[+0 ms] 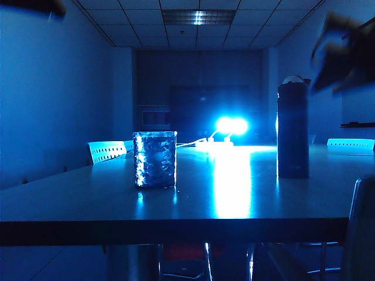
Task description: Pick up the black thermos cup, pour some water from it into the cup, and then put the thermos cup back on the table.
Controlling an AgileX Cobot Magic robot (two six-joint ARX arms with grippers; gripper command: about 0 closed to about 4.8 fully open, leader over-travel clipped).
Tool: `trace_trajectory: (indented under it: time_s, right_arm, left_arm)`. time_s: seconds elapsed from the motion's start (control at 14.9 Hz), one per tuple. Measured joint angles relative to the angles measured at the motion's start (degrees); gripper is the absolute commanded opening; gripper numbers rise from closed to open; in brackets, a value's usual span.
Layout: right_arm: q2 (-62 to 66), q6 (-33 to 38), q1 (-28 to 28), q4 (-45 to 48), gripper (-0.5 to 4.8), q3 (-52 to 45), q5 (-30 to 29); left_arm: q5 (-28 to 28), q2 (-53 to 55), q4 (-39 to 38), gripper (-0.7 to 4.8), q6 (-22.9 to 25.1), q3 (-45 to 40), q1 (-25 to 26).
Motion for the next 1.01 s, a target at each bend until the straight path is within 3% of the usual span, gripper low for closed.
trace_trajectory:
  time_s: [0.2,0.34,0.4,0.6,0.67,0.87,1.01]
  right_arm:
    - [-11.9,1.6,0.3,-13.4,-0.02,0.0,-0.8]
    - [-19.9,5.4,0.3,-11.2,-0.02,-4.2,-5.0]
    - [-25.6,8.0,0.4,-8.5,-0.02,-9.1,-3.8]
    - [-45.0,14.5,5.0,5.8,-0.01,-26.6,16.5]
    - [-51.5,15.6,5.7,10.8,-0.01,-32.2,20.6]
    - [-61.9,16.0,6.6,14.5,-0.01,-42.6,22.8]
    - [-67.5,17.8,6.6,10.9,-0.01,-49.1,22.9]
  left_arm:
    - [1.0,0.0,-0.5,-0.05,0.5,2.6,-1.7]
    - [0.1,-2.4,-0.5,-0.05,-2.5,3.0,-2.6]
    - [-2.1,-4.7,-0.4,-0.05,-2.6,2.4,-2.9]
    - [-13.7,-16.4,-0.3,-0.05,-2.7,-4.3,-3.1]
    - [-16.1,-20.3,0.3,-0.05,-2.7,-7.7,-3.1]
    - [-19.5,-26.8,2.5,-0.05,-4.2,-17.5,-3.1]
    - [-20.5,-28.2,7.6,-0.05,-6.4,-24.3,-3.1]
